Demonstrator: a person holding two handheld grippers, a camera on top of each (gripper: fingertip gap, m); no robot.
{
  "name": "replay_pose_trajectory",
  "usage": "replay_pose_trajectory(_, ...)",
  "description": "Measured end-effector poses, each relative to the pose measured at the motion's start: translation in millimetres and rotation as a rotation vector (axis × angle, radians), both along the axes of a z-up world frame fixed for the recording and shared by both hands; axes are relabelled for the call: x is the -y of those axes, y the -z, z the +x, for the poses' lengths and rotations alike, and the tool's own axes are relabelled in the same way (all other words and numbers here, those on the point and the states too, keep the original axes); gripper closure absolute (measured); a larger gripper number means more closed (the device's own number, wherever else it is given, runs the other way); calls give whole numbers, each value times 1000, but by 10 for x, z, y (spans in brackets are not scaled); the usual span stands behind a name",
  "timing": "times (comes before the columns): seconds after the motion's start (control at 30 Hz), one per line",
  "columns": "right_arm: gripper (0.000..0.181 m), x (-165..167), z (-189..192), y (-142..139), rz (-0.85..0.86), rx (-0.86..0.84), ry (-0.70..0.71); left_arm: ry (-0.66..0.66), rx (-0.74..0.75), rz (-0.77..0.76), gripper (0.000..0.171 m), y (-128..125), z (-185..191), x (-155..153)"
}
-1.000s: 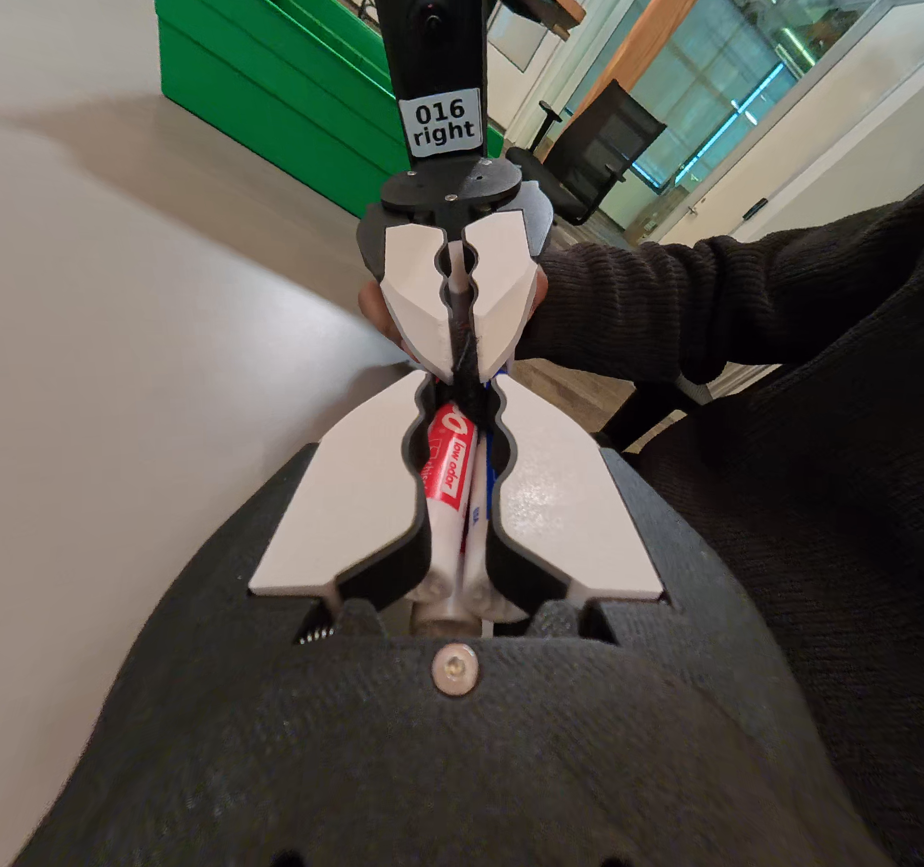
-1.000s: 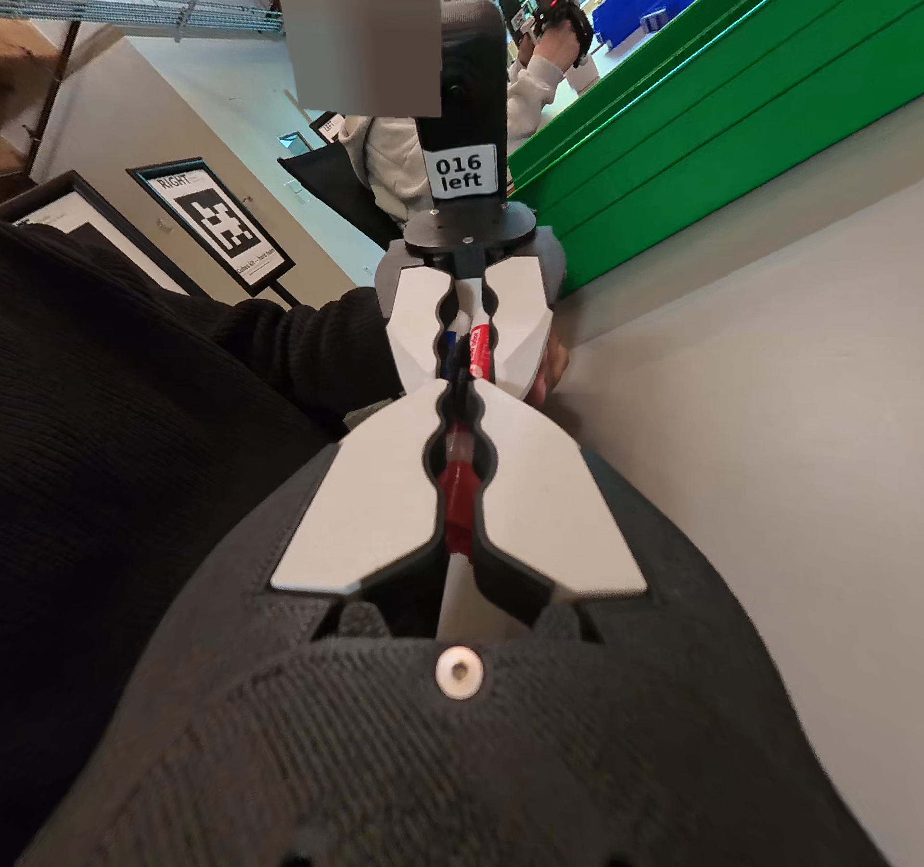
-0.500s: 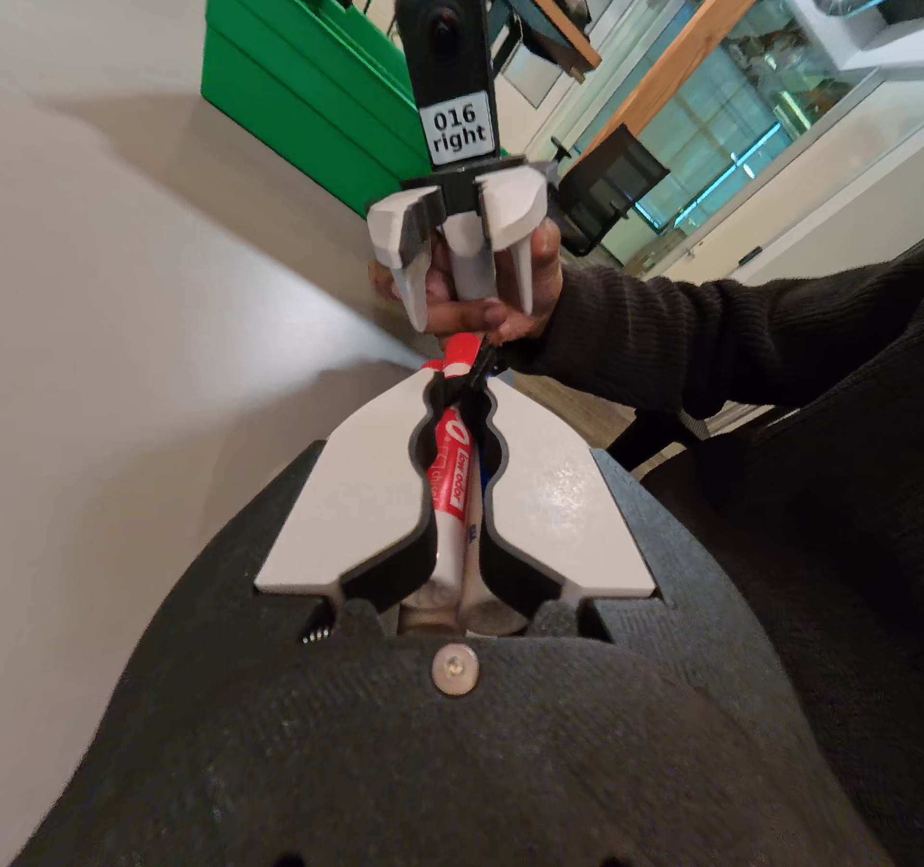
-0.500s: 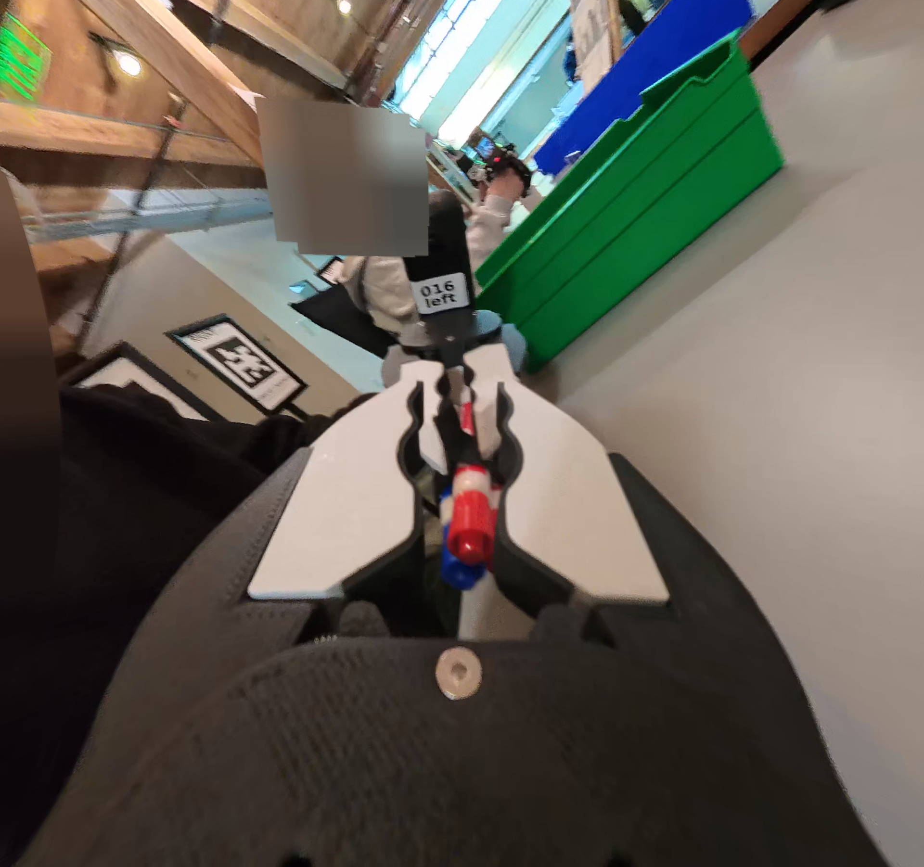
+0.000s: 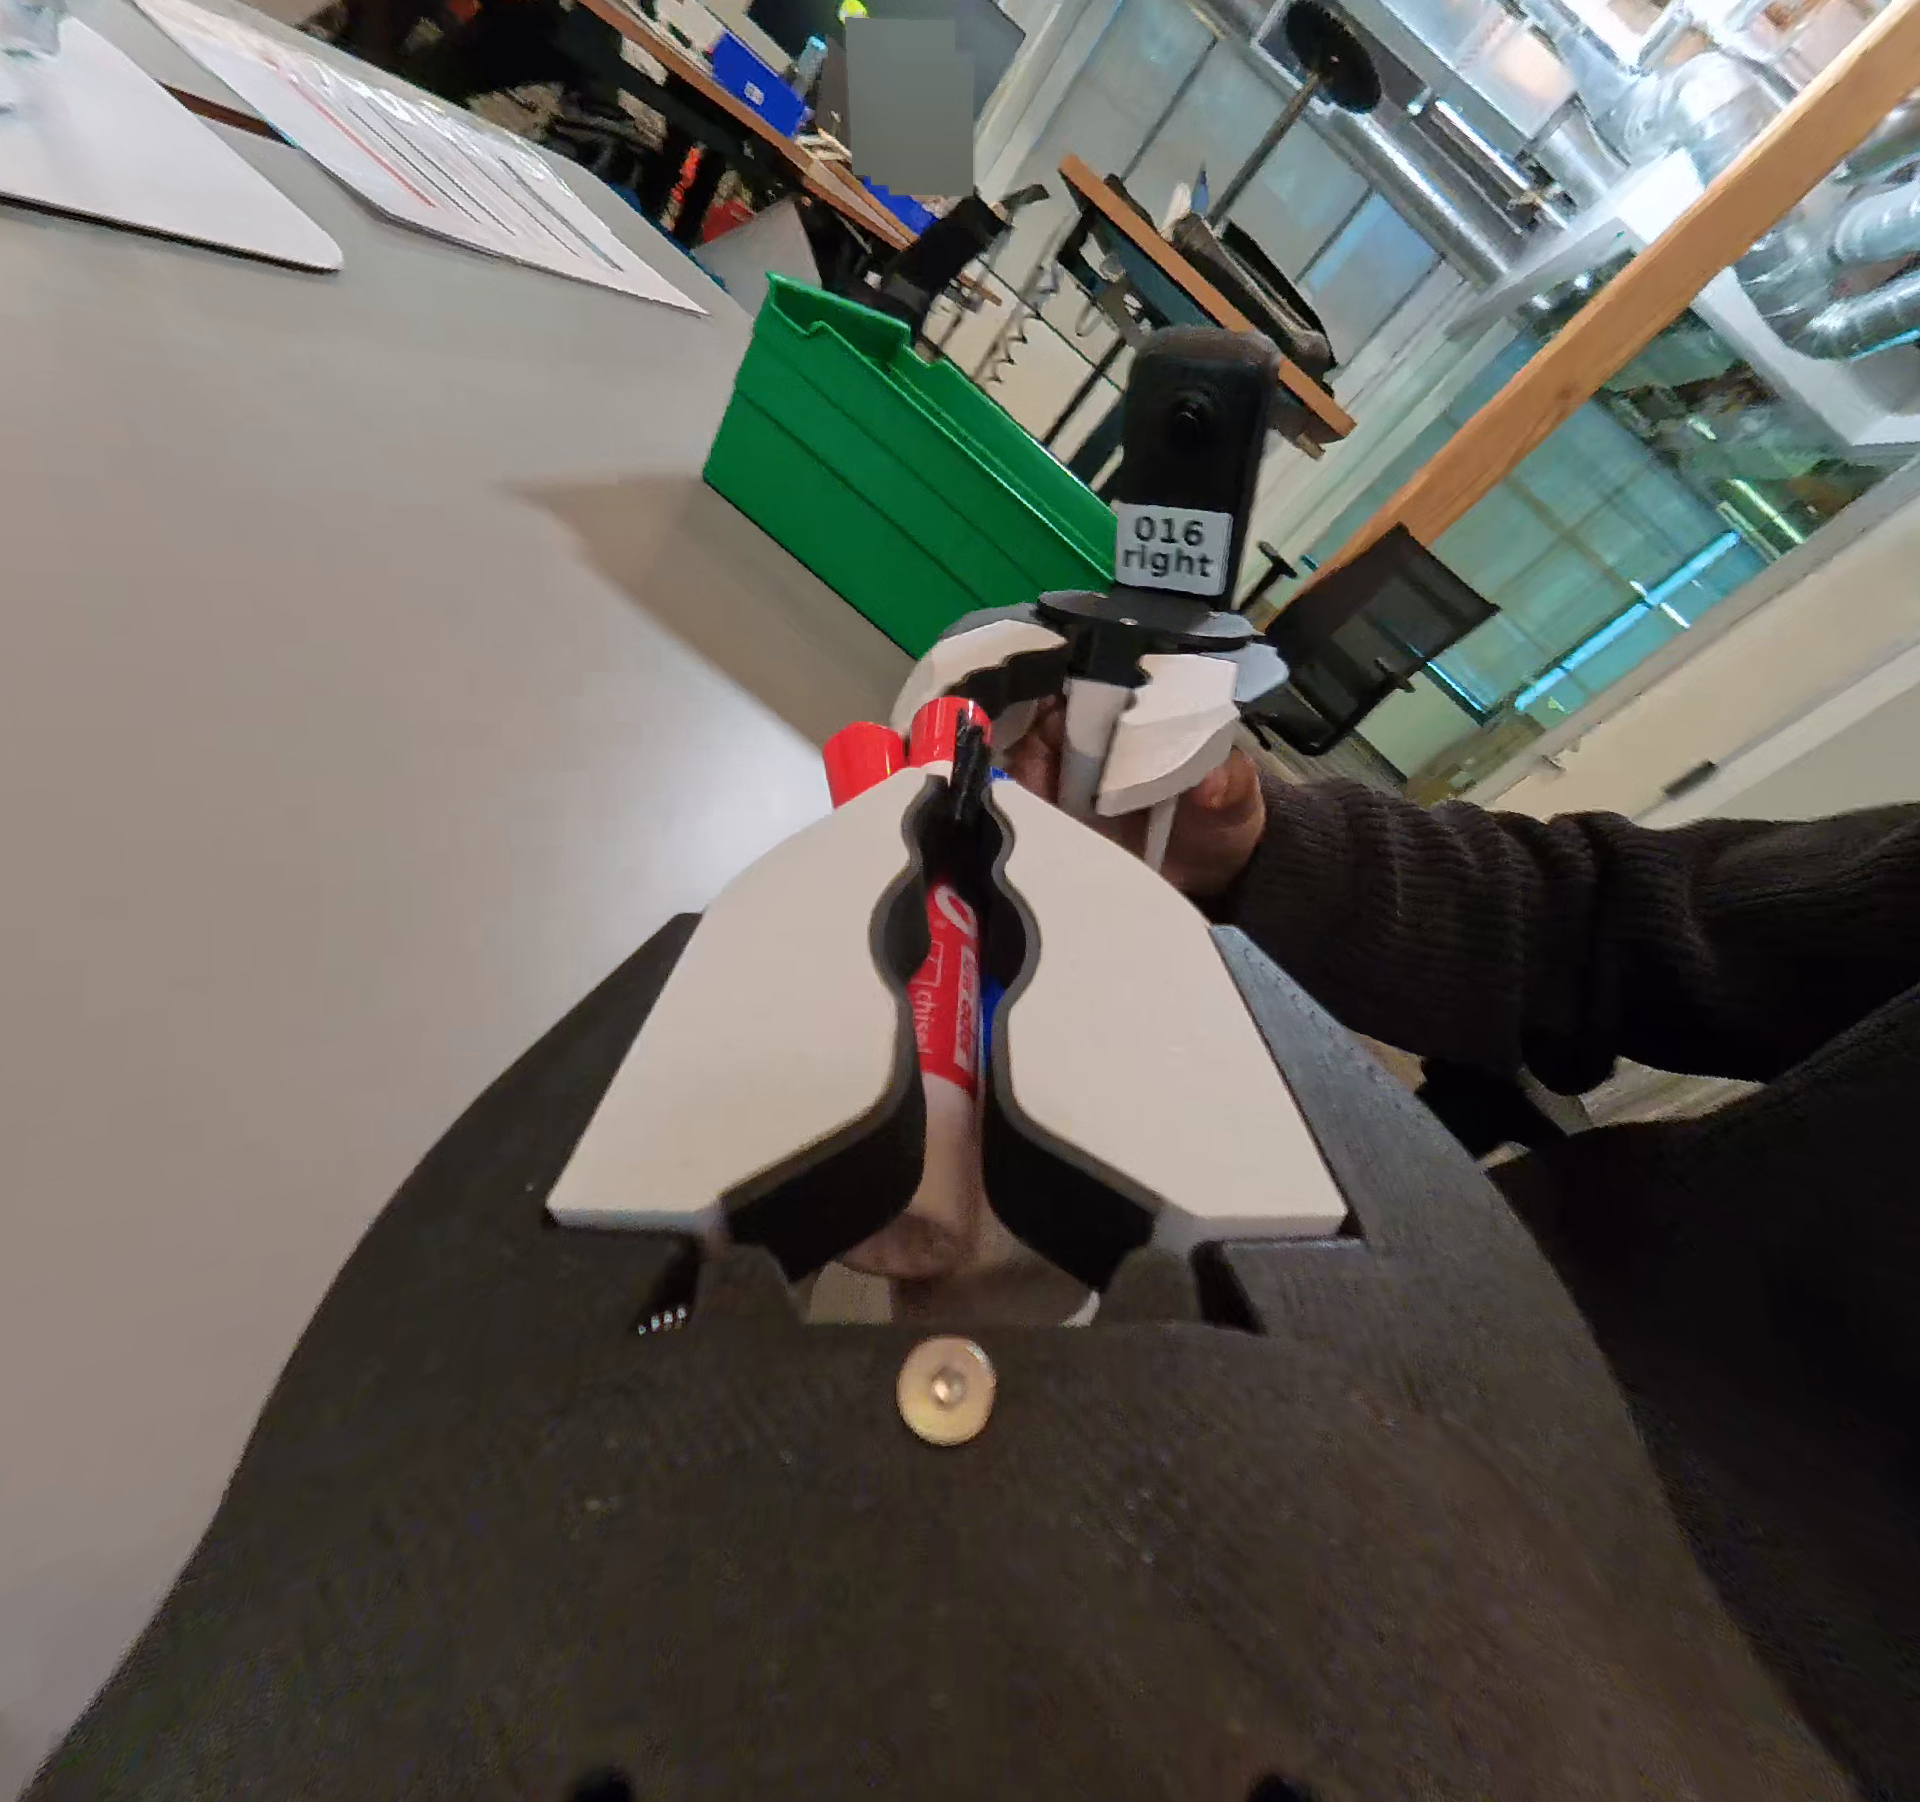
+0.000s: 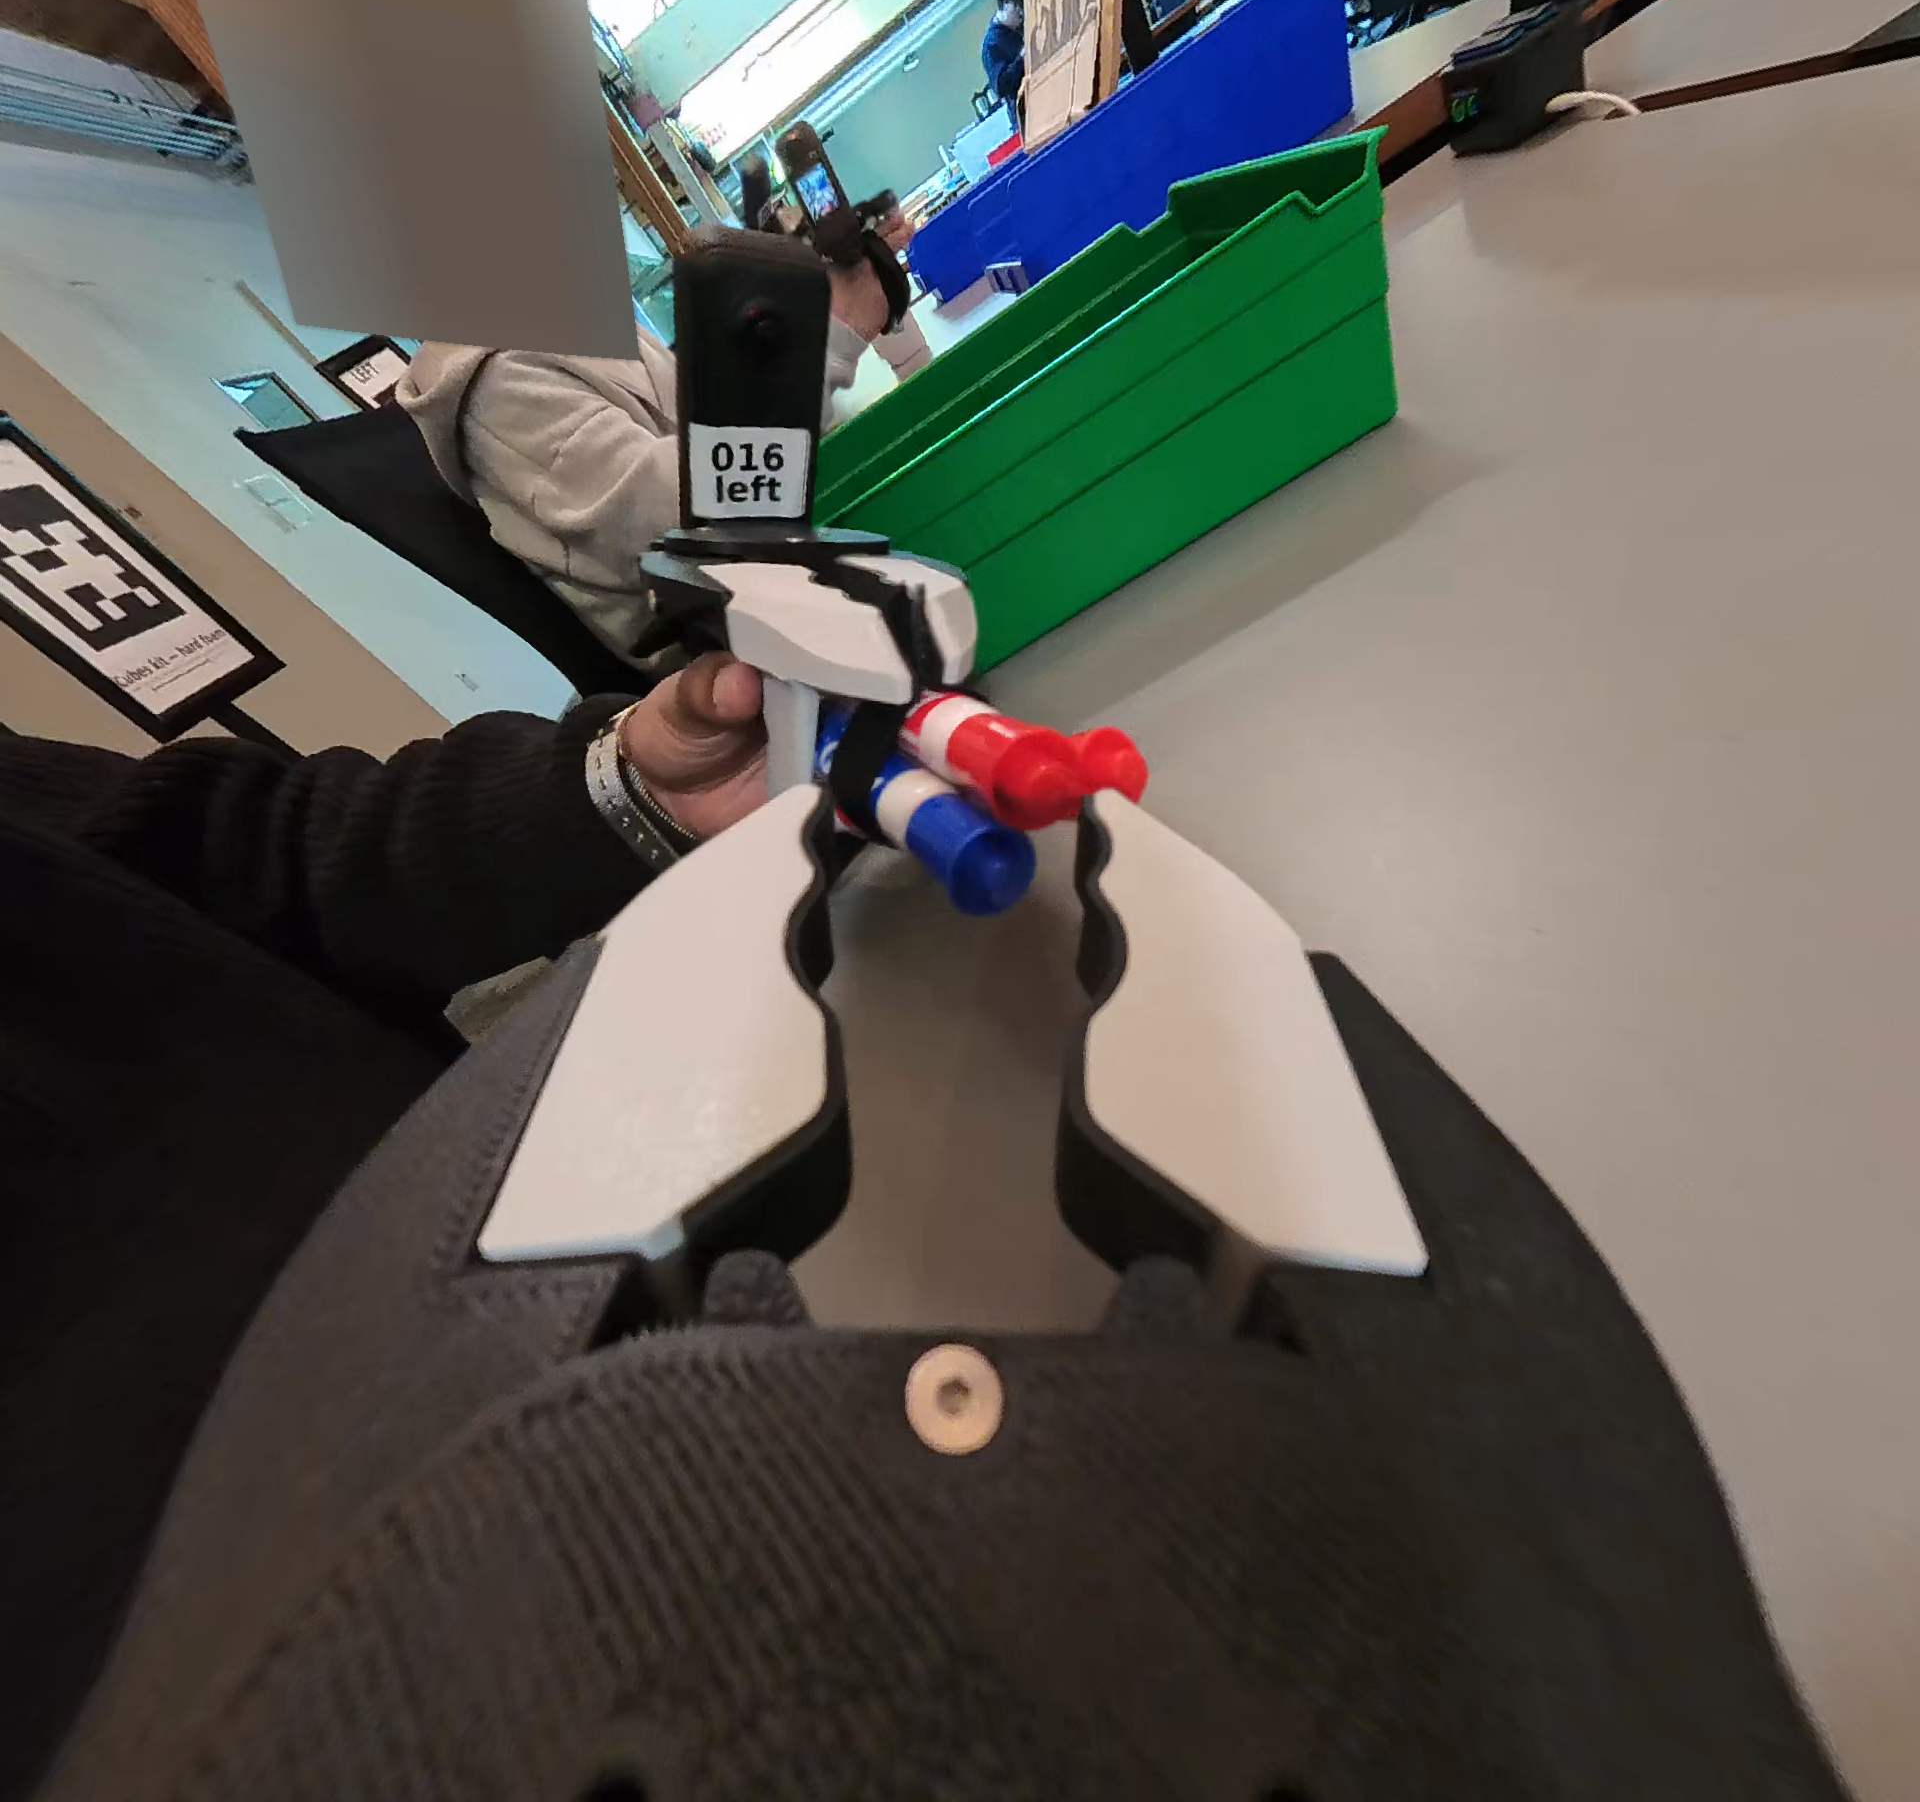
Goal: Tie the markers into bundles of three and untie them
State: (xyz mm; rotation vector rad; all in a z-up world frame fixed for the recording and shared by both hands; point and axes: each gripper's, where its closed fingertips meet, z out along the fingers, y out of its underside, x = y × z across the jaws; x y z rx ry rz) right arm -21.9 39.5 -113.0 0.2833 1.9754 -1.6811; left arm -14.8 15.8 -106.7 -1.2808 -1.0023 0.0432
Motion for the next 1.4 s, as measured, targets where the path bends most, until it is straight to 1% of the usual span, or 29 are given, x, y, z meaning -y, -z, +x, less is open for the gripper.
replay_pose_trajectory(0.03,136,-3,-8,-1,-3,2,3,20,1,2,166,-8,19,-32)
replay_pose_trajectory(0.13,137,-10,-34,5,-3,14,9,14,-6,-26,166,9,20,-50)
replay_pose_trajectory(0.27,138,-16,-62,-2,-7,17,20,-16,-3,-29,166,19,-11,-11)
replay_pose_trajectory(0.43,141,-17,-91,27,10,16,37,-27,17,28,166,-20,-29,43)
replay_pose_trajectory(0.5,141,-28,-97,5,6,23,45,-34,16,34,166,-30,-40,63)
replay_pose_trajectory(0.6,142,-83,-99,-84,-5,37,81,-37,2,-4,166,-39,-58,61)
replay_pose_trajectory(0.7,143,-211,-49,-214,-7,43,138,-34,-37,-22,166,-167,-106,16)
replay_pose_trajectory(0.77,143,-370,39,-283,7,2,169,-13,-73,-54,166,-301,-143,-87)
replay_pose_trajectory(0.83,143,-608,136,-320,31,-77,217,34,-124,-125,166,-421,-179,-289)
replay_pose_trajectory(0.9,143,-906,224,-338,58,-144,292,83,-174,-210,166,-515,-266,-555)
replay_pose_trajectory(1.0,144,-1410,357,-351,78,-187,423,210,-239,-281,166,-679,-469,-1099)
replay_pose_trajectory(1.13,144,-2020,534,-328,59,-132,583,414,-320,-346,166,-952,-886,-1949)
replay_pose_trajectory(1.2,144,-2238,607,-323,24,-63,633,518,-316,-389,166,-989,-1121,-2390)
replay_pose_trajectory(1.27,145,-2394,644,-347,-17,-4,663,615,-251,-450,165,-886,-1327,-2805)
replay_pose_trajectory(1.3,145,-2454,649,-370,-34,9,672,634,-223,-482,166,-807,-1425,-2993)
replay_pose_trajectory(1.4,145,-2593,667,-356,-15,-18,690,664,-28,-613,166,-402,-1602,-3396)
